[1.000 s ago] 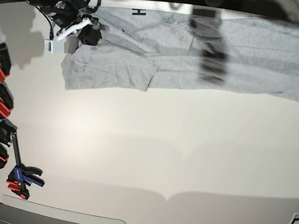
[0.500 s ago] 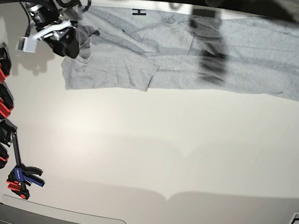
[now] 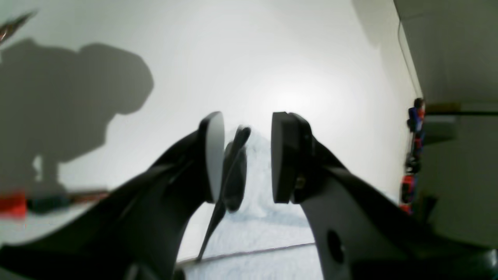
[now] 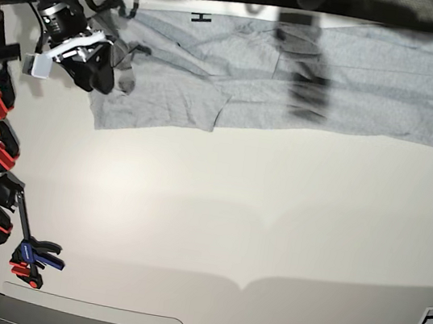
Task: Fold the T-shirt properly
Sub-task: 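Move the left gripper over the folded shirt's end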
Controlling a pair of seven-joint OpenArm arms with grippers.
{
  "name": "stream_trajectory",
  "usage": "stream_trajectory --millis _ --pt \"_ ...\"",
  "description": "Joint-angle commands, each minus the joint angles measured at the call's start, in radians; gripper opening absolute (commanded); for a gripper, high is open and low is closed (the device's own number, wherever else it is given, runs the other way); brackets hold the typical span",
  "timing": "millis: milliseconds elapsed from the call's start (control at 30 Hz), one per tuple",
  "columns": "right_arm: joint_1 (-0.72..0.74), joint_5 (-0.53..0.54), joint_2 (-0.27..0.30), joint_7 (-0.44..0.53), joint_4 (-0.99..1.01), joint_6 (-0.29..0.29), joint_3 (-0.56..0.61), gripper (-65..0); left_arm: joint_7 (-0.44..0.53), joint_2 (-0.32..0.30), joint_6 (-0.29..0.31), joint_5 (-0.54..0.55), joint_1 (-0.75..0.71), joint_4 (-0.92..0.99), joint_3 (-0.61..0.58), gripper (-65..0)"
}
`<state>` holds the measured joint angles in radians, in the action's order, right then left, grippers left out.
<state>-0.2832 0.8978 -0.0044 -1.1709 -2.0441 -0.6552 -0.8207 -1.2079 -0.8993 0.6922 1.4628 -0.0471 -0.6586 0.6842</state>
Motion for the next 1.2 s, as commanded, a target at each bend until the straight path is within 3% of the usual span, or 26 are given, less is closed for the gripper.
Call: stream_trajectory --millis 0,300,367,500,767,1033,1167 --pt "0.003 0.026 0.002 0.024 -0.018 -0.003 0.01 -41.1 0.0 -0.027 0.006 0.021 -0.023 -0.011 0.033 -46.5" --pt "0.003 0.018 -0.004 0.031 -0.018 -0.017 0.066 -41.1 0.006 0.135 0.006 0.021 -0.258 -0.212 0.168 -46.5" --pt "0.003 0.019 -0.004 0.036 -0.018 -0.018 0.066 -41.1 0.067 0.173 0.006 0.021 -0.291 -0.27 0.168 -46.4" --pt "0.003 0.019 -0.003 0.038 -0.018 -0.018 0.066 -41.1 0.243 0.237 0.006 -0.132 -0.316 -0.29 0.168 -43.0" --pt "0.003 0.019 -0.003 0.044 -0.018 -0.018 0.067 -41.1 0.232 0.277 0.006 -0.195 -0.316 -0.29 0.164 -35.6" --pt "0.003 0.022 -0.003 0.046 -0.018 -0.018 0.069 -41.1 0.229 0.349 0.006 -0.207 -0.316 -0.29 0.164 -35.7" --pt "0.003 0.022 -0.003 0.047 -0.018 -0.018 0.069 -41.1 0.229 0.356 0.006 -0.206 -0.316 -0.29 0.126 -35.7"
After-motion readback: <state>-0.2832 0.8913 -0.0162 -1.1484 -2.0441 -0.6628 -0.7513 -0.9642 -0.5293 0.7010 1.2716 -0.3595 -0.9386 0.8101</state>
